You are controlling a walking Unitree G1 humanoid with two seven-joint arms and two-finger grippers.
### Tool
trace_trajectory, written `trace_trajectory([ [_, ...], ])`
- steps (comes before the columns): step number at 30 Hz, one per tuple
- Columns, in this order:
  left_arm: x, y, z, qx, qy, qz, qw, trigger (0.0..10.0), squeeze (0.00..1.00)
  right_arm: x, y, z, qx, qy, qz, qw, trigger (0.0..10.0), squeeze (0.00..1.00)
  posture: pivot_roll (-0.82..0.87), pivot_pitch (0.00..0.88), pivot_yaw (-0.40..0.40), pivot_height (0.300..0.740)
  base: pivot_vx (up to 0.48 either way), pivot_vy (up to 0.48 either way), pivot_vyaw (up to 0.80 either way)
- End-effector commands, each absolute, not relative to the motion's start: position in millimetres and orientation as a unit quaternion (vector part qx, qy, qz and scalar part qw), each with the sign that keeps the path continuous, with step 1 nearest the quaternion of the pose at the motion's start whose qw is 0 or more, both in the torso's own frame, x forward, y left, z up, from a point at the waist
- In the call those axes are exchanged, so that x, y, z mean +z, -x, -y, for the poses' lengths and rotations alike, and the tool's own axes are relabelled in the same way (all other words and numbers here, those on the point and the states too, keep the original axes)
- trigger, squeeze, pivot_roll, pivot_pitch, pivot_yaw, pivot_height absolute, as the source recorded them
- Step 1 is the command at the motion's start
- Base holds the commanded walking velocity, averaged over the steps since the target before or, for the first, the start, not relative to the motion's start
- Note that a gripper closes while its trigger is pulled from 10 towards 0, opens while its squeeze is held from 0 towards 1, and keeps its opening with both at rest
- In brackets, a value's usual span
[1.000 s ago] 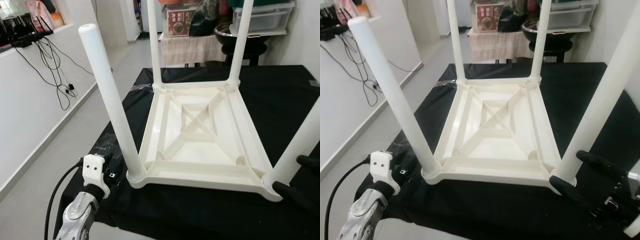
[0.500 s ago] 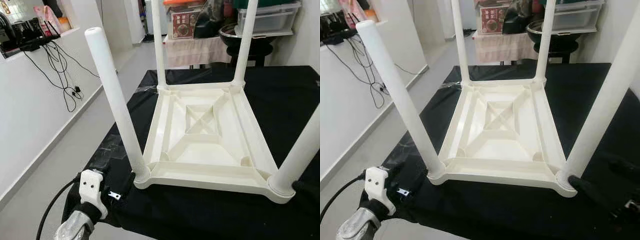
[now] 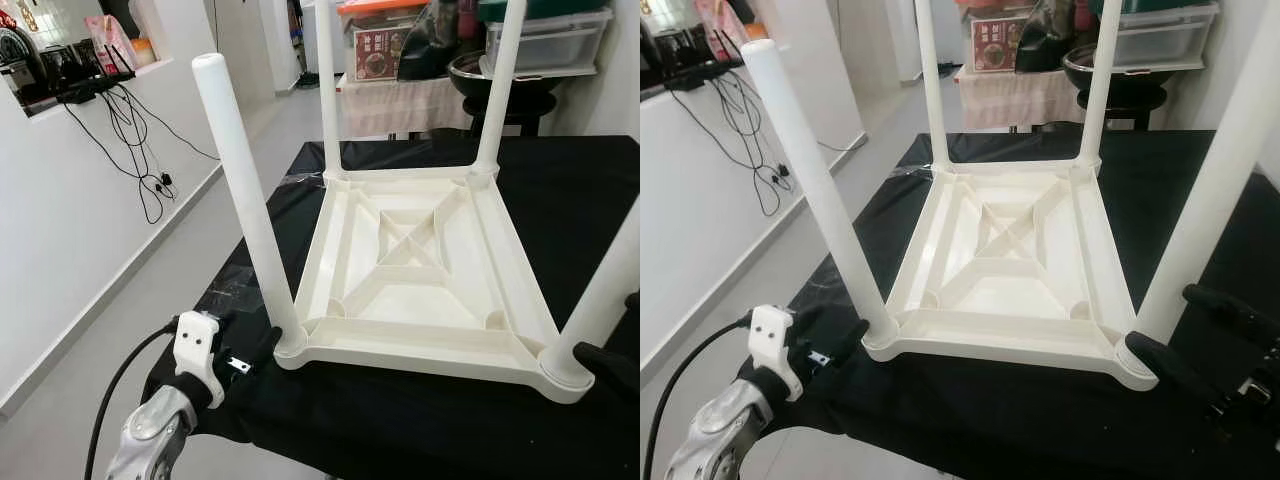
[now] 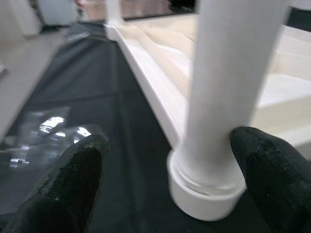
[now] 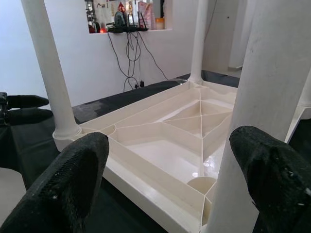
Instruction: Building children table
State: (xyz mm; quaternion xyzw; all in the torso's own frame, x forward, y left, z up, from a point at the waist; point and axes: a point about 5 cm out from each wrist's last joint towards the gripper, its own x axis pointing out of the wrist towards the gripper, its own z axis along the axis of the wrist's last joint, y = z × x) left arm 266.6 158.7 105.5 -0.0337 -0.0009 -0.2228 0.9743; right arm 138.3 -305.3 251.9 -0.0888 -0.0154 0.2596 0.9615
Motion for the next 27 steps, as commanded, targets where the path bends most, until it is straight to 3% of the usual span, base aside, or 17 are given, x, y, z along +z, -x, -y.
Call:
trace_trajectory([
  [1, 101, -267, -154, -0.248, 0.034, -0.019, 0.968, 10.0, 0.00, 257, -138, 302, 0.268, 0.100, 0.015, 0.958, 10.0, 0.00, -0.21, 0.063, 0.106, 0.740, 0.000, 0.000, 0.00],
  [12, 107, -270, -142, -0.281, 0.048, -0.015, 0.958, 10.0, 0.00, 257, -140, 303, 0.271, 0.099, 0.011, 0.957, 10.0, 0.00, -0.20, 0.068, 0.095, 0.740, 0.000, 0.000, 0.00],
  [18, 110, -282, -154, -0.231, 0.027, -0.001, 0.973, 10.0, 0.00, 257, -142, 302, 0.274, 0.100, 0.012, 0.957, 10.0, 0.00, -0.20, 0.071, 0.095, 0.740, 0.000, 0.000, 0.00],
  [23, 112, -305, -171, -0.132, -0.006, 0.016, 0.991, 10.0, 0.00, 263, -145, 303, 0.259, 0.107, 0.028, 0.959, 10.0, 0.00, -0.21, 0.074, 0.093, 0.740, 0.000, 0.000, 0.00],
  [27, 112, -309, -176, -0.111, -0.007, 0.018, 0.994, 10.0, 0.00, 264, -146, 303, 0.256, 0.108, 0.033, 0.960, 10.0, 0.00, -0.22, 0.075, 0.094, 0.740, 0.000, 0.000, 0.00],
])
